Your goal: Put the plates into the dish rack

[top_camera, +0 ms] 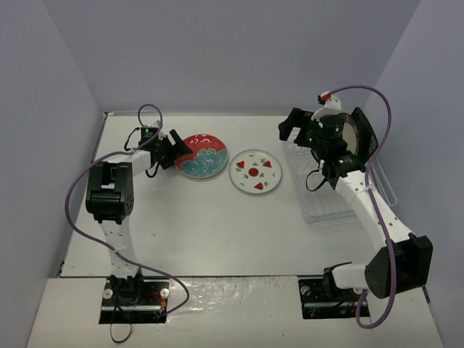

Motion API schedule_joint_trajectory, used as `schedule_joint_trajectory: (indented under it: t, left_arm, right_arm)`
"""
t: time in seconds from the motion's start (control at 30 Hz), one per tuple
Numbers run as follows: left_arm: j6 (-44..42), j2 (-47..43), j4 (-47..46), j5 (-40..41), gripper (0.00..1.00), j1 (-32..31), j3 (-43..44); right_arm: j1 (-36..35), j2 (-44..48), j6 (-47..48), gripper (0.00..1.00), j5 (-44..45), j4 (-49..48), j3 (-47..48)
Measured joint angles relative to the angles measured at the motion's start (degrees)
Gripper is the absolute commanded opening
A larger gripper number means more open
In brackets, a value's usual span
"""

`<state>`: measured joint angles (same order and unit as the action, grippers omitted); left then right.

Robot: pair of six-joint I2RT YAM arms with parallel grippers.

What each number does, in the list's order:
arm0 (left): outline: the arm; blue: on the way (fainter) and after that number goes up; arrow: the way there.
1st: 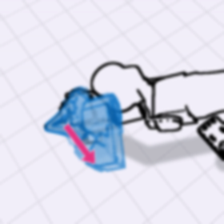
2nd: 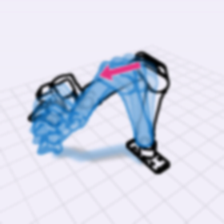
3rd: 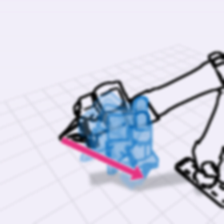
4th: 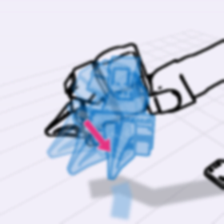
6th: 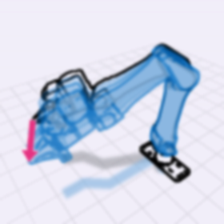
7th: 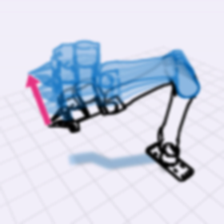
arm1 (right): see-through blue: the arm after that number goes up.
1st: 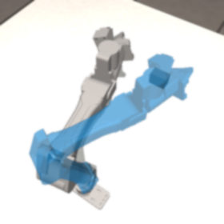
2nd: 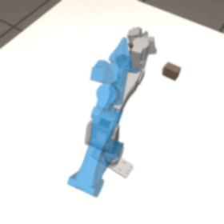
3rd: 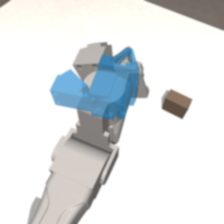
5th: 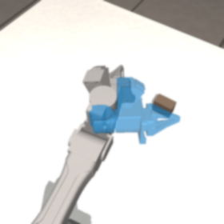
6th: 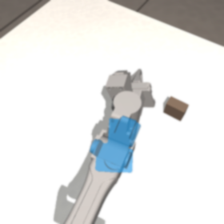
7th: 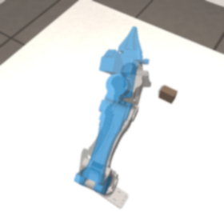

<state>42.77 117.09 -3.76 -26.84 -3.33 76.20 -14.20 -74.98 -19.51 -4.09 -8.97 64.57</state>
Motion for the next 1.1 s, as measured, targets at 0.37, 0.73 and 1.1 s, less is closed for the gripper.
schedule_joint_trajectory:
  t: [0.37, 0.73, 1.1]
  left_arm:
    - [2.31, 1.69, -4.14, -1.00, 0.00, 0.84, -2.56]
    - [10.25, 0.59, -22.39, -9.19, 0.00, 4.25, -14.08]
    - [14.19, -7.97, -25.86, -10.64, 0.00, 5.65, -21.36]
  right_arm:
    - [0.00, 0.25, -0.26, 1.00, 0.63, -1.45, -0.52]
    - [0.02, 0.64, -0.54, 1.00, -1.44, -2.19, -2.17]
    - [-2.87, -9.70, -7.32, 1.00, -12.84, -6.90, -2.24]
